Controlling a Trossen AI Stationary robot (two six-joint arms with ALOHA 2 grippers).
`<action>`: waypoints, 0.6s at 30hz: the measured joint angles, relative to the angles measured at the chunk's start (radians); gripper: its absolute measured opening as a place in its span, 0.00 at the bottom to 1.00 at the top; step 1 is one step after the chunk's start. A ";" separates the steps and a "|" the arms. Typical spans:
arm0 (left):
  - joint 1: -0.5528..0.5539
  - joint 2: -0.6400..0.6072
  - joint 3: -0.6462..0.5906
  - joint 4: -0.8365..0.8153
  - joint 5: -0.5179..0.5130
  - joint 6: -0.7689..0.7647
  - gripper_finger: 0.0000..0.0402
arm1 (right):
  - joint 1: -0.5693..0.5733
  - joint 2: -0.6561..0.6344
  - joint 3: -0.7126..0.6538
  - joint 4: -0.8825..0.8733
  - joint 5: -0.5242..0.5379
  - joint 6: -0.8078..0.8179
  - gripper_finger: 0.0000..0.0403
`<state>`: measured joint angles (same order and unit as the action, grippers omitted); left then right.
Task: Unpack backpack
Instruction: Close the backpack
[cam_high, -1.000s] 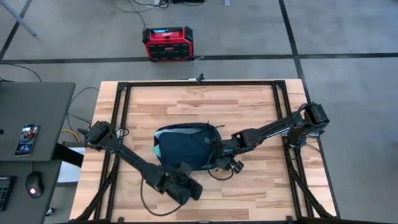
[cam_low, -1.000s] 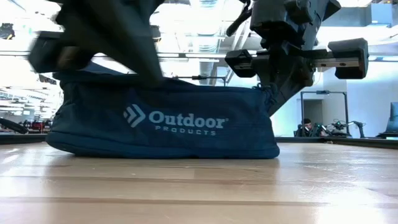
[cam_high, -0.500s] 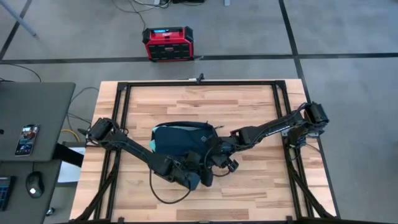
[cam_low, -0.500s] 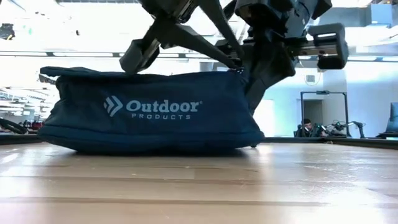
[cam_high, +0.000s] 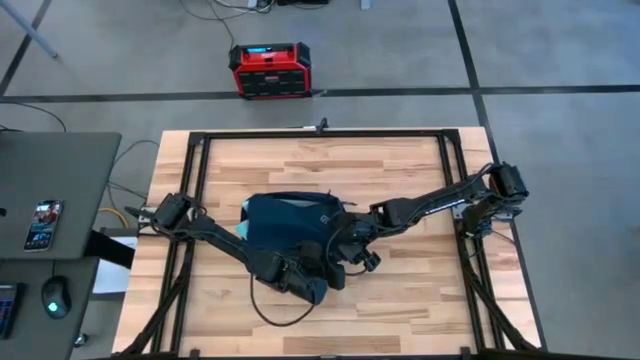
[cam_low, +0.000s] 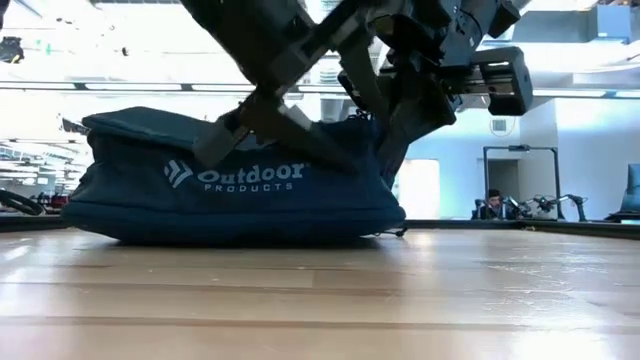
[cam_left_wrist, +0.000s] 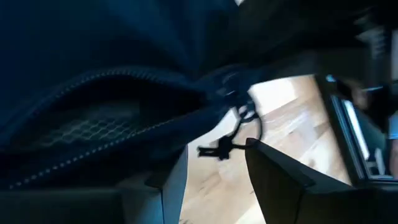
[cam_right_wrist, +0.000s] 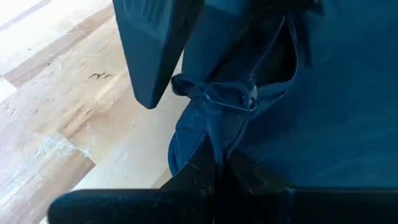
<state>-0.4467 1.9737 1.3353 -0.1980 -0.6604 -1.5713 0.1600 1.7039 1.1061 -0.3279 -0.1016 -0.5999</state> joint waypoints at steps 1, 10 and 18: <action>0.004 -0.003 0.000 0.001 -0.007 0.003 0.37 | 0.001 0.000 0.000 0.000 -0.003 0.000 0.00; 0.049 -0.003 0.001 -0.011 -0.027 0.050 0.37 | 0.010 0.000 0.000 -0.005 -0.046 -0.012 0.00; 0.068 -0.004 0.001 -0.002 0.038 0.134 0.15 | 0.006 0.000 0.000 -0.015 -0.052 -0.031 0.00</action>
<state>-0.3787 1.9701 1.3361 -0.1998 -0.6224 -1.4375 0.1665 1.7039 1.1057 -0.3427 -0.1532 -0.6310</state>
